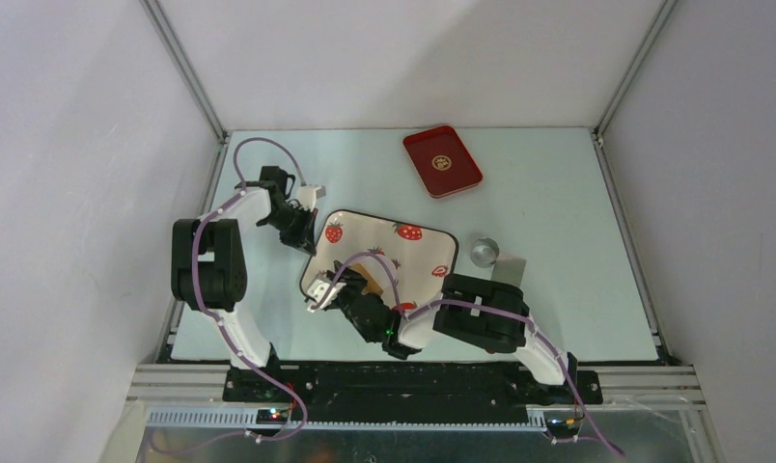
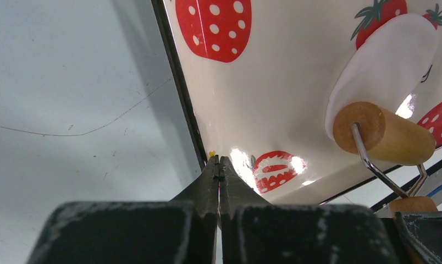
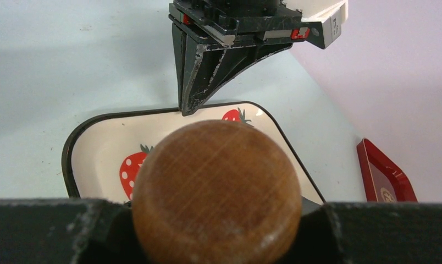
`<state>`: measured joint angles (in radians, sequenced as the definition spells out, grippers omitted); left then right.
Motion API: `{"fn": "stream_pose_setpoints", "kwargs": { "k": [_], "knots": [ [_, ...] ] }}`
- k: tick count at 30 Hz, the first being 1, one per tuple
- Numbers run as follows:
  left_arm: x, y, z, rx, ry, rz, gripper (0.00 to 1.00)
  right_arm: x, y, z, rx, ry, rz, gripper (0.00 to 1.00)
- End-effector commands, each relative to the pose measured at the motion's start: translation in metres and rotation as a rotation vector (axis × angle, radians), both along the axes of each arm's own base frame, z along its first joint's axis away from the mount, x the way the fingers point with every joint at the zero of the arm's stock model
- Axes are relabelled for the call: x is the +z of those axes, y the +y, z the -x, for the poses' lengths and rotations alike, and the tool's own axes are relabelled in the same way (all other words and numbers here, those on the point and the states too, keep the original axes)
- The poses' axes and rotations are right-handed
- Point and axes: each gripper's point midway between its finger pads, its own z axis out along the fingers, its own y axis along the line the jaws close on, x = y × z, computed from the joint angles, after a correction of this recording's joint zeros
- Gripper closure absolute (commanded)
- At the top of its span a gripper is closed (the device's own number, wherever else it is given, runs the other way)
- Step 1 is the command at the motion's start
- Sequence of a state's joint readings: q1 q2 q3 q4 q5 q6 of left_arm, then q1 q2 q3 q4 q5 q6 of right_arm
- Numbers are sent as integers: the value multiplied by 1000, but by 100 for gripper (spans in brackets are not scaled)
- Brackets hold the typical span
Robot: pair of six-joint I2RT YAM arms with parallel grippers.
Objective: Roll out the dumpling wrappers from the dough
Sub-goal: Flatten out the dough on the work surface.
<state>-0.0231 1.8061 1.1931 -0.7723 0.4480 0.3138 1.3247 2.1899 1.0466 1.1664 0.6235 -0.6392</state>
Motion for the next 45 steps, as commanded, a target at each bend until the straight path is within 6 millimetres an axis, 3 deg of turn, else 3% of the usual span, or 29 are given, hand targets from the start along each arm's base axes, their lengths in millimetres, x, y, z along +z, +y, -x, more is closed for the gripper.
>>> {"fn": "stream_pose_setpoints", "kwargs": {
  "k": [1, 14, 18, 25, 30, 35, 38, 45],
  "knots": [
    [13, 0, -2, 8, -41, 8, 100, -20, 5, 8, 17, 51, 6, 100],
    [14, 1, -3, 10, -43, 6, 100, -18, 12, 23, 44, 48, 3, 100],
    [14, 1, -3, 10, -44, 5, 100, -3, 12, 21, 38, 11, -2, 100],
    [14, 1, -3, 9, -44, 5, 100, 56, -6, -19, -64, -66, -71, 100],
    [15, 1, -3, 9, -48, 5, 100, 71, -29, -50, -142, -59, -105, 100],
    [14, 1, -3, 9, -44, 2, 100, 56, -40, -64, -183, -29, -94, 100],
    [14, 1, -3, 10, -43, 2, 100, 35, -43, -69, -202, -15, -67, 100],
    [12, 1, -3, 8, -40, 3, 100, 1, -30, -52, -166, 21, -10, 100]
  ]
}}
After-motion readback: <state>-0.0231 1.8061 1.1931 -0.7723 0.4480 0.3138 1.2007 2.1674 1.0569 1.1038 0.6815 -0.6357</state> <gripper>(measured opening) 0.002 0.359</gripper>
